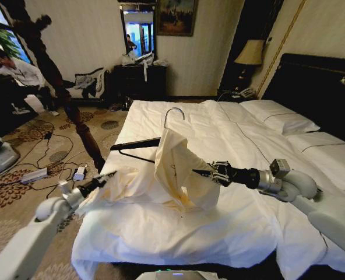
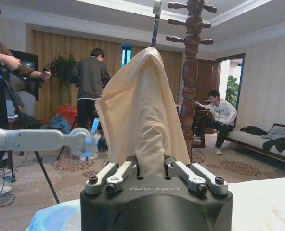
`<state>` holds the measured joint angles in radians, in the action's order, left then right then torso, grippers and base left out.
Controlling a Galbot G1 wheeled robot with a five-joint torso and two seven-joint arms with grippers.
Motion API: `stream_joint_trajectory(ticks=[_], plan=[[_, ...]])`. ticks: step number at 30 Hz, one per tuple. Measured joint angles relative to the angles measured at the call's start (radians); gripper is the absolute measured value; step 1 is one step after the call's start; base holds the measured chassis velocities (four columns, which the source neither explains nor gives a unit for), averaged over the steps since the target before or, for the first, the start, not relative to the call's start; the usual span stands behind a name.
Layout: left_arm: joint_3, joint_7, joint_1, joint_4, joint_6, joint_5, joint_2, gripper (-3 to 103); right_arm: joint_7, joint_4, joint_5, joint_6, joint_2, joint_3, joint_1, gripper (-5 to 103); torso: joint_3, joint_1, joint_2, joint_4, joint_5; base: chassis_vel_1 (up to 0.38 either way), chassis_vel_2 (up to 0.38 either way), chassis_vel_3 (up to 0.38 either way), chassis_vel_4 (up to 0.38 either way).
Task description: Pick up the clothes from the bed and hang them on the clothes hanger.
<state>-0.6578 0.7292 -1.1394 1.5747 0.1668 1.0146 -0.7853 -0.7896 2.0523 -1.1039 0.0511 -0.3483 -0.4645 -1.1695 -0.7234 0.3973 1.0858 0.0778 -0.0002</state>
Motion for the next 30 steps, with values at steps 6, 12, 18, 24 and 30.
stream_joint_trajectory(ticks=[6, 12, 18, 24, 30], plan=[[-0.034, -0.042, 0.044, 0.062, 0.006, 0.104, 0.048, 0, 0.049, 0.019, 0.012, -0.006, -0.012, 0.025, -0.033, 21, 0.0, 0.0, 0.0, 0.0003, 0.0001, 0.0, 0.0, 0.0, 0.0], [-0.077, -0.045, 0.084, 0.175, 0.022, 0.196, 0.101, 0, 0.073, 0.02, 0.058, -0.019, -0.034, 0.048, -0.051, 21, 0.0, 0.0, 0.0, 0.0002, 0.0003, 0.0, 0.0, 0.0, 0.0], [-0.135, -0.033, 0.087, 0.316, 0.036, 0.296, 0.153, 0, 0.075, 0.021, 0.088, -0.023, -0.043, 0.05, -0.071, 21, 0.0, 0.0, 0.0, 0.0001, 0.0004, 0.0, 0.0, 0.0, 0.0], [-0.171, 0.071, -0.017, 0.444, 0.04, 0.245, 0.163, 0, 0.094, 0.018, 0.098, -0.024, -0.061, 0.051, -0.087, 21, 0.0, 0.0, 0.0, 0.0, 0.0002, 0.0, 0.0, 0.0, 0.0], [-0.144, 0.203, -0.146, 0.522, 0.03, 0.074, 0.123, 0, 0.117, 0.004, 0.09, -0.022, -0.068, 0.051, -0.087, 21, 0.0, 0.0, 0.0, 0.0, 0.0002, 0.0, 0.0, 0.0, 0.0]])
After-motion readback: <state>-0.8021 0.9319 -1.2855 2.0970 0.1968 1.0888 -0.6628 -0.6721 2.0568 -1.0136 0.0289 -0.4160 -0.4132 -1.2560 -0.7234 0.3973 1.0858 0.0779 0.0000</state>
